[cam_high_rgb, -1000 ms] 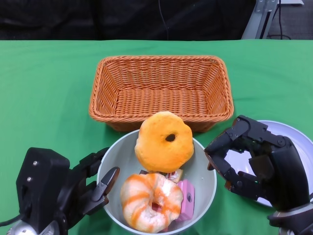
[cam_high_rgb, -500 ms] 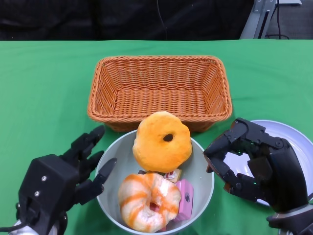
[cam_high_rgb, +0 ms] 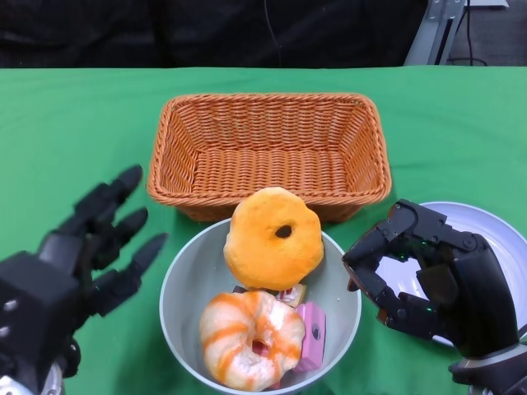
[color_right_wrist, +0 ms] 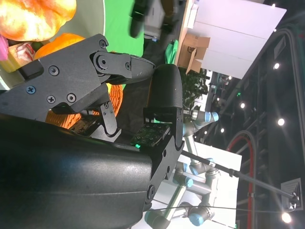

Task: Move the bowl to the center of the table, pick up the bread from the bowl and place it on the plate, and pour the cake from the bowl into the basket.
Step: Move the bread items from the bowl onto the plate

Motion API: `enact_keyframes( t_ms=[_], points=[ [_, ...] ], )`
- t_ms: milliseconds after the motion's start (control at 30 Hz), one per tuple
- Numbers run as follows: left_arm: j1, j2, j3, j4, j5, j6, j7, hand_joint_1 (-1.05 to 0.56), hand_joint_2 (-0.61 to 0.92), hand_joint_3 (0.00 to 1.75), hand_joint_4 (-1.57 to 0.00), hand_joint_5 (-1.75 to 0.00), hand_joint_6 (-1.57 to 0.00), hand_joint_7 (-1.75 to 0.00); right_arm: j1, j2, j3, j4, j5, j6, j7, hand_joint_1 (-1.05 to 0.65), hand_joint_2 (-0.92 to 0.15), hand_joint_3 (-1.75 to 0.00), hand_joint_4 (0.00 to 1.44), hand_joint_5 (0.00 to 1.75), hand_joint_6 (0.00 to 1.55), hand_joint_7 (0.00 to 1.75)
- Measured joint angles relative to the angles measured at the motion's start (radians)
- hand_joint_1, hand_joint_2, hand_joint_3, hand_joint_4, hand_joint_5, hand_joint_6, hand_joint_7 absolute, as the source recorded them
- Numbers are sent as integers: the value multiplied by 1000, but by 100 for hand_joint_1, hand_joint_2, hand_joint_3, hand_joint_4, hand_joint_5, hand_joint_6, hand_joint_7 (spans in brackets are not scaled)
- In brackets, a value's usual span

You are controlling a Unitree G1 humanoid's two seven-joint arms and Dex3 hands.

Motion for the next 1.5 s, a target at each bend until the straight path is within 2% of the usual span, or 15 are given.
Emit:
enact_keyframes(
  t_ms=[67, 167, 200, 267, 333, 367, 467, 567, 733, 900, 1133, 1200, 1300, 1400, 1500],
  points=[
    [1, -10, 22, -2, -31, -49, -1, -24, 92, 14, -81, -21, -80, -17, -1, 0, 0, 1, 0, -1, 0, -29, -69, -58, 76, 146, 75, 120],
    [6, -13, 44, -4, -85, -118, -24, -13, 92, 17, -95, -28, -96, -21, -1, -2, -2, 6, 0, -2, 0, -29, -69, -59, 76, 146, 75, 119],
    [9, -12, 47, -3, -101, -138, -40, -9, 92, 21, -95, -47, -104, -24, -1, -3, -2, 6, 0, -2, 0, -29, -69, -59, 76, 146, 76, 119],
    [25, -11, 54, 6, -138, -187, -85, -5, 92, 29, -88, -84, -111, -29, -2, -4, -2, 8, 1, -2, 0, -28, -69, -60, 76, 147, 75, 119],
    [45, -10, 61, 28, -161, -246, -122, -3, 92, 32, -85, -101, -112, -36, -2, -6, -4, 13, 4, -2, 3, -28, -68, -60, 77, 147, 76, 119],
    [54, -10, 64, 44, -163, -274, -132, -2, 91, 36, -79, -117, -106, -51, -2, -6, -5, 15, 6, -2, 4, -27, -68, -61, 77, 146, 76, 118],
    [84, -10, 68, 87, -156, -340, -143, -2, 89, 42, -73, -134, -93, -83, -2, -8, -7, 25, 18, -3, 10, -24, -65, -68, 77, 147, 76, 118],
    [105, -11, 70, 133, -151, -407, -148, -4, 91, 39, -71, -140, -85, -97, -2, -16, -12, 41, 36, -20, 29, -23, -62, -71, 77, 148, 76, 118],
    [115, -18, 71, 202, -163, -495, -166, -5, 92, 40, -71, -142, -81, -102, 0, -20, -18, 55, 54, -30, 49, -24, -62, -72, 77, 147, 76, 116],
    [116, -30, 68, 209, -167, -523, -166, -7, 92, 37, -72, -143, -80, -107, 6, -49, -24, 55, 76, -30, 84, -26, -70, -56, 77, 140, 77, 109],
    [119, -58, 58, 237, -153, -574, -165, -5, 92, 40, -73, -145, -78, -112, 22, -88, -37, 29, 73, -10, 102, -26, -73, -51, 78, 136, 81, 102],
    [118, -64, 57, 253, -150, -593, -165, -6, 92, 40, -73, -144, -78, -113, 23, -95, -36, 25, 59, -12, 105, -30, -73, -51, 78, 136, 82, 100],
    [116, -67, 55, 282, -130, -625, -165, -7, 92, 37, -73, -142, -76, -115, 36, -97, -31, -19, -15, -20, 85, -34, -66, -57, 75, 130, 81, 89],
    [115, -72, 45, 291, -121, -637, -162, -6, 92, 39, -73, -141, -76, -115, 52, -97, -19, -105, -130, -24, 45, -36, -80, -22, 70, 109, 80, 66],
    [113, -76, 39, 304, -109, -650, -156, -8, 91, 41, -71, -144, -75, -117, 60, -101, -8, -191, -270, -34, 7, -45, -87, -6, 61, 90, 71, 44]
  ],
)
